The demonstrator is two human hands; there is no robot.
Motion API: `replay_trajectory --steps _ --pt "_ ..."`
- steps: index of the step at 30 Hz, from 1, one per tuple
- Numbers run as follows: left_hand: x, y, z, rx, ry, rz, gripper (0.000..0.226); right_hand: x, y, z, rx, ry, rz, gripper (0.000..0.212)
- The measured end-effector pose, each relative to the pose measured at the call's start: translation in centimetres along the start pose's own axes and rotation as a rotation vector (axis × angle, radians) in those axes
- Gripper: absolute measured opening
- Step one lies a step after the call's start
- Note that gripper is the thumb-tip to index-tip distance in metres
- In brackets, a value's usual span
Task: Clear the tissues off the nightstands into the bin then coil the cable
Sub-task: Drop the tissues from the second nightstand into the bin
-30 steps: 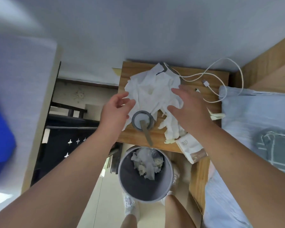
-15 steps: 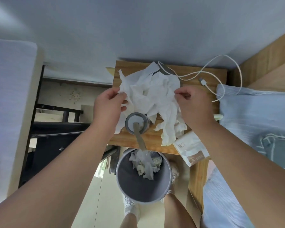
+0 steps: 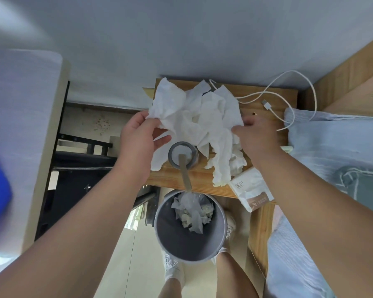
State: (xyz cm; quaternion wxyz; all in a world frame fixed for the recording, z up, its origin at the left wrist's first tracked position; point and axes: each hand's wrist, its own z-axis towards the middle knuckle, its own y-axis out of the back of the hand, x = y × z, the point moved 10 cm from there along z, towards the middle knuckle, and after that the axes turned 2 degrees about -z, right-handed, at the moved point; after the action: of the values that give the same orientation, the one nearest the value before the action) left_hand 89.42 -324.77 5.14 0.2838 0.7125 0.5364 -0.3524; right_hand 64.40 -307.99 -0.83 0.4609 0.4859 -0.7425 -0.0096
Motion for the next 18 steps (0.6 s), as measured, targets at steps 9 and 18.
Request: replay_trajectory --steps 9,18 --pt "-3.0 2.0 -3.7 -0.04 -0.08 -0.128 0.027 4.8 3.8 -4.5 -0.079 0.158 0.189 0.007" --pt "-1.2 5.2 -10.1 0.041 -0.085 -0.277 0.024 5.4 9.3 -15.5 -0.18 0.293 0.546 0.016"
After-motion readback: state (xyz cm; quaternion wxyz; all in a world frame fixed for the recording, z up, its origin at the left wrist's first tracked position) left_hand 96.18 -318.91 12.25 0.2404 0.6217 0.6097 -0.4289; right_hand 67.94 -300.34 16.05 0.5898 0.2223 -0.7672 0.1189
